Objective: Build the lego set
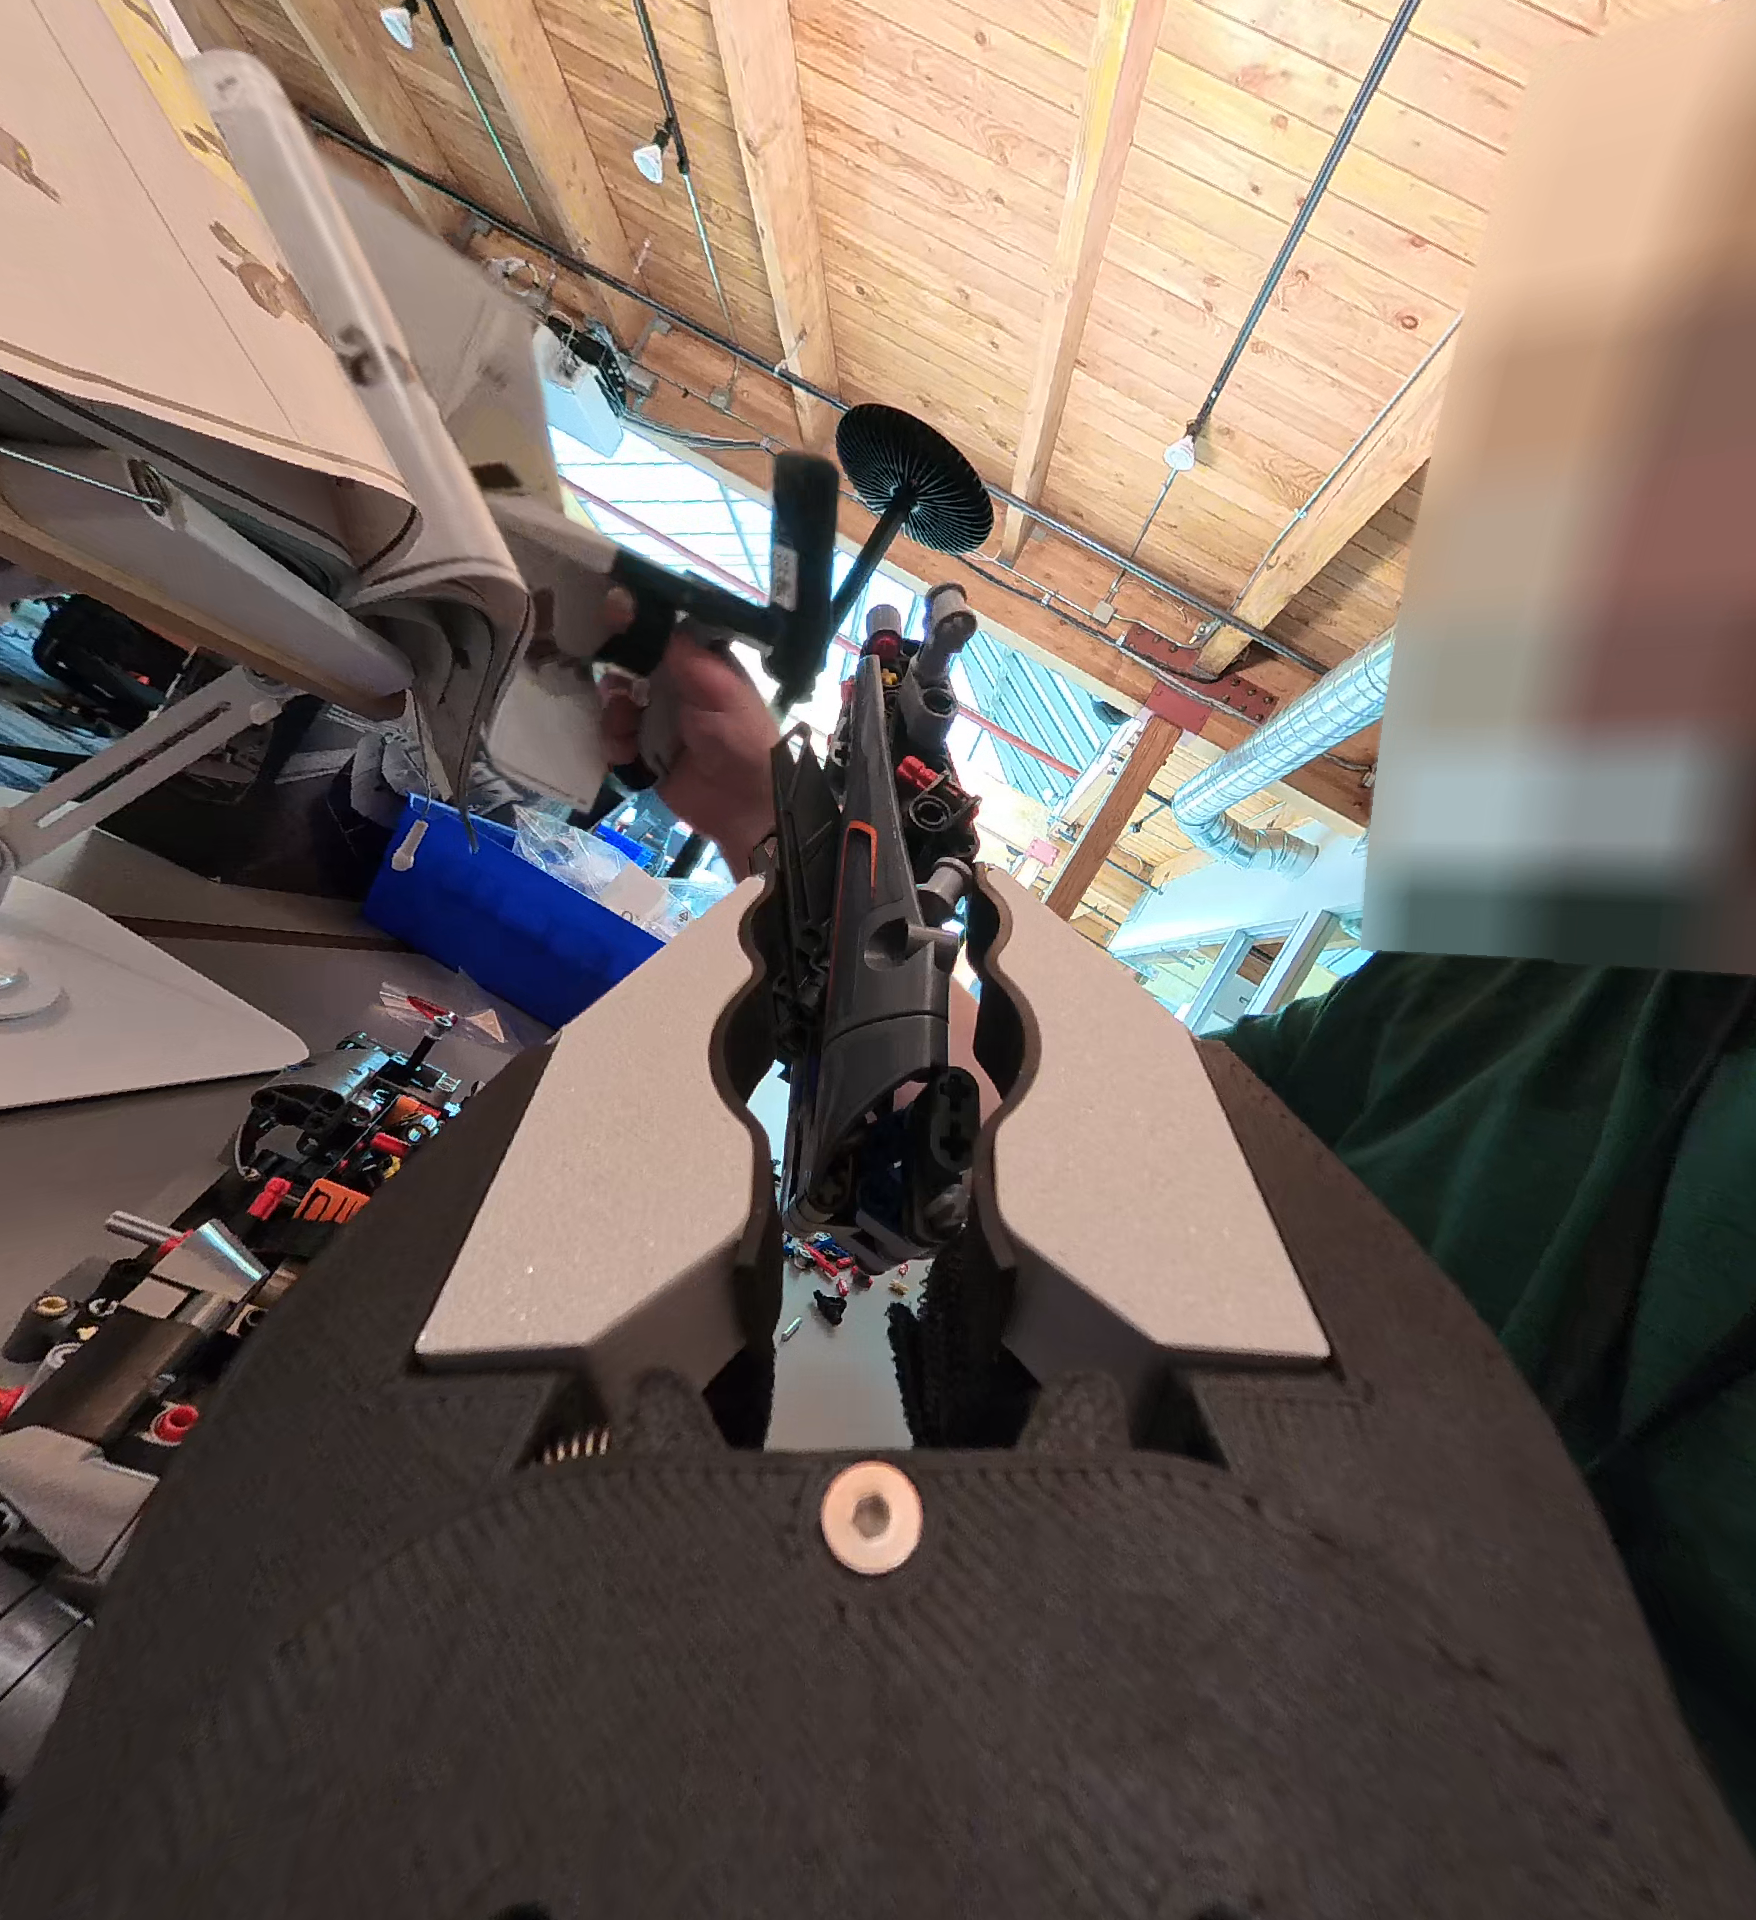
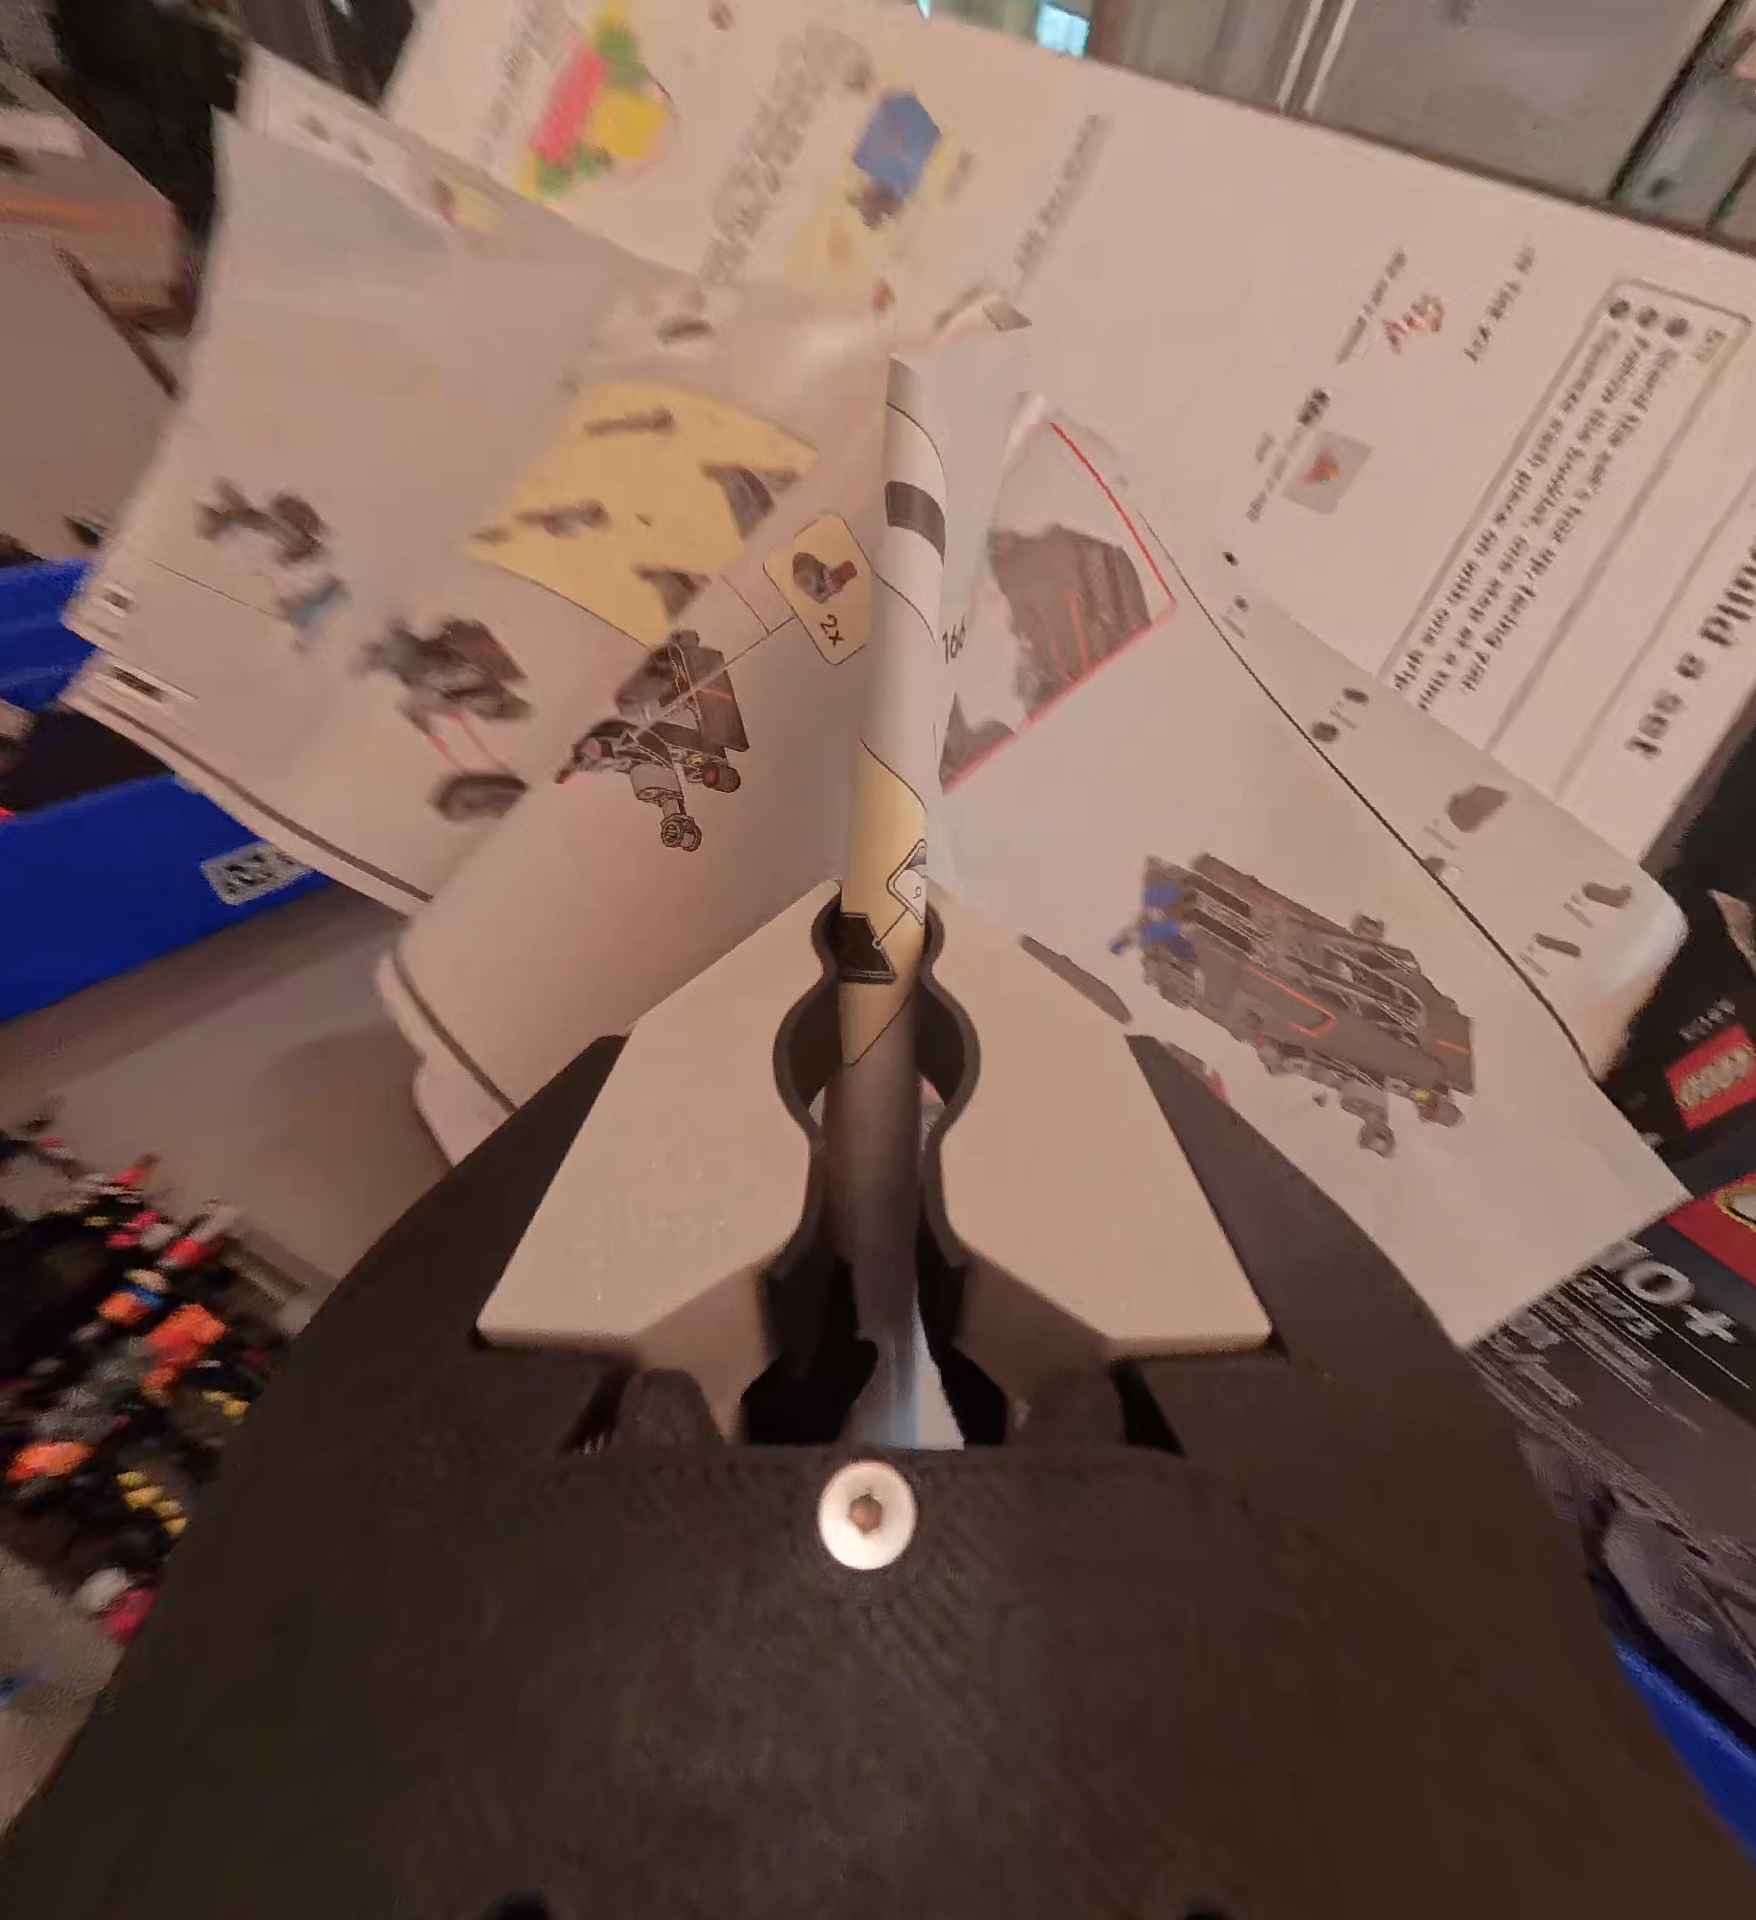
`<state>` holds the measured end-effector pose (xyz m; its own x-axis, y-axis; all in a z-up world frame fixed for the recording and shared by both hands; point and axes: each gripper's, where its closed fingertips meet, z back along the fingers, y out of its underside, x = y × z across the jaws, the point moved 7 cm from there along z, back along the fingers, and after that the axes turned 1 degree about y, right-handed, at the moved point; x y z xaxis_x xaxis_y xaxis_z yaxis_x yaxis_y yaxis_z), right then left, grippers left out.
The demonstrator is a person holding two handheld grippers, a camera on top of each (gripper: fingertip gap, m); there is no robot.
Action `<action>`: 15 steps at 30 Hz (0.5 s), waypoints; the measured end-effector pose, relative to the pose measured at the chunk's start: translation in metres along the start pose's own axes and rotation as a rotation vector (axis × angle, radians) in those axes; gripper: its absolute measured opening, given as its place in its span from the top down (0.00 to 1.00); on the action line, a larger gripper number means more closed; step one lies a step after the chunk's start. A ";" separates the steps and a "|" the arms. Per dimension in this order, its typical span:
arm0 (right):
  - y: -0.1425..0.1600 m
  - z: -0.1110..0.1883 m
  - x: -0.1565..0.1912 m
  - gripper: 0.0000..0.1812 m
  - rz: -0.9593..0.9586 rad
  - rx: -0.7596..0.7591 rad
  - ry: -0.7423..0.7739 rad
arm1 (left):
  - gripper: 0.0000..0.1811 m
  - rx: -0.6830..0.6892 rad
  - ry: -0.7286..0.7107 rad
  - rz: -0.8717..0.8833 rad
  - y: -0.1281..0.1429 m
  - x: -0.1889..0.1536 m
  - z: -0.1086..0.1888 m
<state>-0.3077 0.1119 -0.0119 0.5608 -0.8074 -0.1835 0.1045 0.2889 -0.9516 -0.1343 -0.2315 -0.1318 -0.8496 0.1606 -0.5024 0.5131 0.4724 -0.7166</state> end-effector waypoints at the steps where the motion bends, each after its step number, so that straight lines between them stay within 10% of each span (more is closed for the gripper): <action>1: -0.011 0.004 0.009 0.98 -0.028 -0.027 -0.052 | 0.82 0.003 0.001 0.000 0.000 0.000 0.000; 5: -0.053 0.006 0.054 0.90 -0.136 -0.167 -0.243 | 0.82 0.011 0.001 0.005 0.003 0.001 -0.002; 10: -0.082 -0.030 0.122 0.55 -0.222 -0.251 -0.408 | 0.82 0.015 -0.001 0.011 0.005 0.004 -0.002; 15: -0.092 -0.064 0.175 0.50 -0.147 -0.271 -0.430 | 0.82 0.012 -0.004 0.015 0.005 0.007 0.000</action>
<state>-0.2716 -0.0890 0.0273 0.8486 -0.5287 0.0198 0.0228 -0.0009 -0.9997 -0.1373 -0.2280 -0.1386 -0.8413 0.1639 -0.5151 0.5271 0.4597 -0.7147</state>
